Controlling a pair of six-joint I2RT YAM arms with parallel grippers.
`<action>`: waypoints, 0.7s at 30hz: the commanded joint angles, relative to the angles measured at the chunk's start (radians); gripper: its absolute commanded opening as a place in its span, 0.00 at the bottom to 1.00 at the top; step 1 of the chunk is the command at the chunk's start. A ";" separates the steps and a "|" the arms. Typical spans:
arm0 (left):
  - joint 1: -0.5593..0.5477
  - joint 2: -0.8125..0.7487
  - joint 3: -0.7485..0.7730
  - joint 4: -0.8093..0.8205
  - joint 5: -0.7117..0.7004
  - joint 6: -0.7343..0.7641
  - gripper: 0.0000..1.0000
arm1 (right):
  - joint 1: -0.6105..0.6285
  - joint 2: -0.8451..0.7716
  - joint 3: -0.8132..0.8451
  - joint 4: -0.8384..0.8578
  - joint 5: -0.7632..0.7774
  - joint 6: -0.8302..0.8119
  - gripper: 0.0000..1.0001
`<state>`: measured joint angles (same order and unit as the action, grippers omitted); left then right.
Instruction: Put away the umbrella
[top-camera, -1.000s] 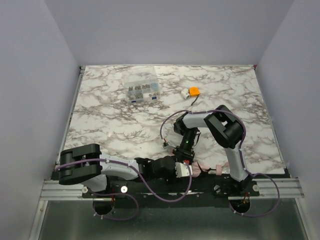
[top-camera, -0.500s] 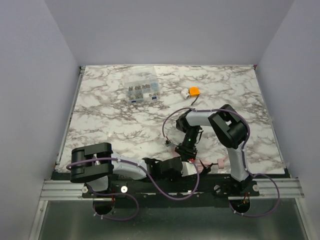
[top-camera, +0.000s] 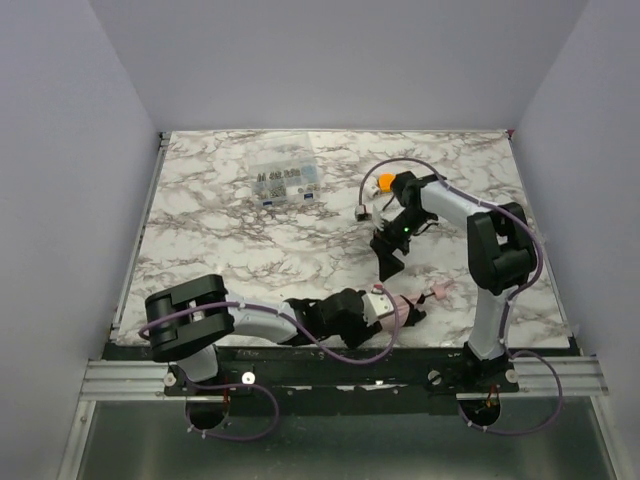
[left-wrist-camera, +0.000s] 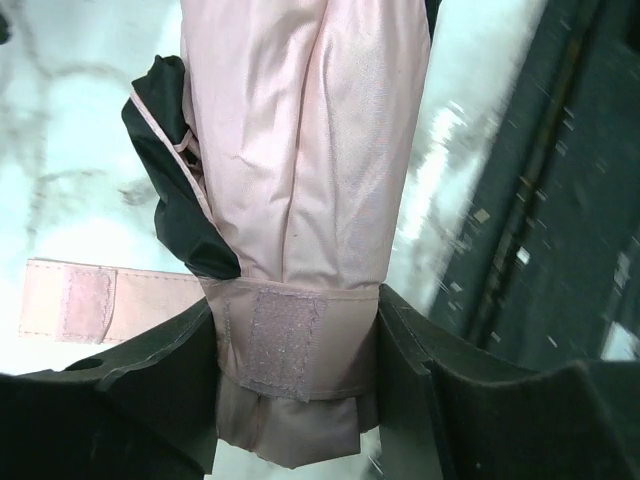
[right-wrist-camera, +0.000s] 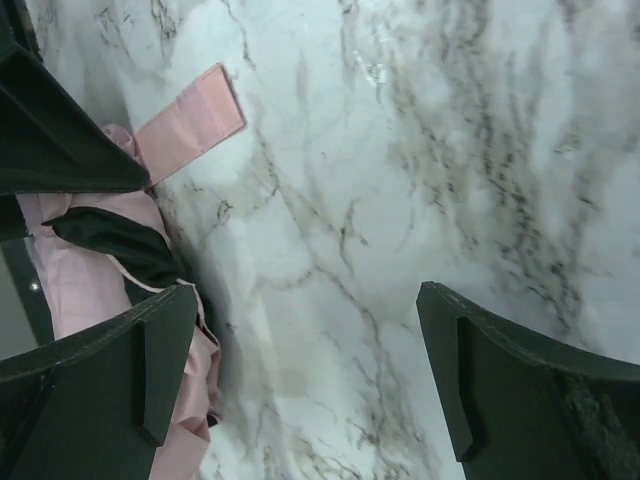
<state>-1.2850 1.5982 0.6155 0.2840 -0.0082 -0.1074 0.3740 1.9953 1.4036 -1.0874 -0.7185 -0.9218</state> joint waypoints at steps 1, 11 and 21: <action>0.076 0.124 -0.029 -0.161 -0.046 -0.061 0.00 | -0.073 -0.105 -0.009 0.080 -0.040 -0.142 1.00; 0.085 0.171 -0.022 -0.155 -0.056 -0.064 0.00 | -0.178 -0.317 -0.313 -0.081 -0.236 -0.881 1.00; 0.091 0.192 -0.006 -0.173 -0.056 -0.066 0.00 | -0.073 -0.393 -0.419 -0.016 -0.197 -0.874 0.99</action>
<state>-1.2137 1.6871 0.6613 0.3752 -0.0410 -0.1333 0.2554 1.6073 1.0084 -1.0668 -0.9112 -1.7561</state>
